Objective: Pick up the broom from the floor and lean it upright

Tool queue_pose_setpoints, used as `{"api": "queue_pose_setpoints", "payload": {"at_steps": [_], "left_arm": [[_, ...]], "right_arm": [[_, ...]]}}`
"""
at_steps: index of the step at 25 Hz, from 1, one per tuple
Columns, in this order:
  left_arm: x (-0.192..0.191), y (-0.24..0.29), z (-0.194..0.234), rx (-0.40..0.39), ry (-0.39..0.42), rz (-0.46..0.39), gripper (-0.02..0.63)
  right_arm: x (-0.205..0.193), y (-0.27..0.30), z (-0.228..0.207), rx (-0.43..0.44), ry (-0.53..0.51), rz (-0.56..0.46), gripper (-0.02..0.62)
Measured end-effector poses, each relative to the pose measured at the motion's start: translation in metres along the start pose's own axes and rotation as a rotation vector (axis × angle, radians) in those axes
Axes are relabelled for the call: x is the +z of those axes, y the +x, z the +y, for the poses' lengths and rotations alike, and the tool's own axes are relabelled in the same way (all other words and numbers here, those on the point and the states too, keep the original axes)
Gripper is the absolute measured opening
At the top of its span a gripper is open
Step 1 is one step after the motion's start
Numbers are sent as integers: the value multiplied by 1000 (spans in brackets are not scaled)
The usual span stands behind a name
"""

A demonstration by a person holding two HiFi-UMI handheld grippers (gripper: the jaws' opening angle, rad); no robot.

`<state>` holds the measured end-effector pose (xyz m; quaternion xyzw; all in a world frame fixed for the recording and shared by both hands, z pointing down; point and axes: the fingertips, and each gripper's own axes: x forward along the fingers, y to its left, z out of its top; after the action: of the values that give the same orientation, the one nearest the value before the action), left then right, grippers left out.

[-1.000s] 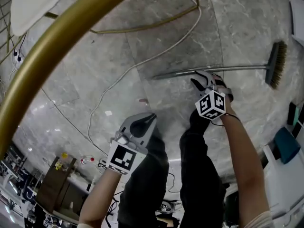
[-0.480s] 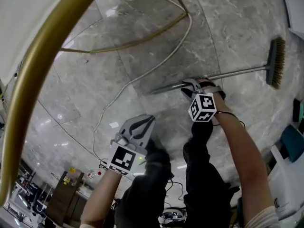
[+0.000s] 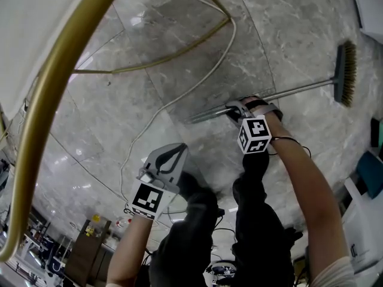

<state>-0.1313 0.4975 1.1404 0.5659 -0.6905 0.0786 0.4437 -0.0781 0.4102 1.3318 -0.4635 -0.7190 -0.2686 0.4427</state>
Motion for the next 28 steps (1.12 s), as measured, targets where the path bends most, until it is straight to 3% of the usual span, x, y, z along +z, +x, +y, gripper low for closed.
{"api": "queue_pose_setpoints", "payload": {"at_steps": [5,10,17,22,28], "left_arm": [[8,-33,-9,26,-40,8,11],[39,-82,-47,38,-53,38,11],[119,-132,-120,-12,37,22,11],[179,-154,-161,-24,101,-43,11],[250,-171,-220,-66,135,-32,11]], "right_arm": [[27,-62,-10,-105,8,-48,97],[61,-163,-20,-212,13,-94,91],[92,-308,-43,-340,53,-130,81],[94,-405,-64,-466,159,-150,78],[69,-512,-82,-641,325,-172,77]]}}
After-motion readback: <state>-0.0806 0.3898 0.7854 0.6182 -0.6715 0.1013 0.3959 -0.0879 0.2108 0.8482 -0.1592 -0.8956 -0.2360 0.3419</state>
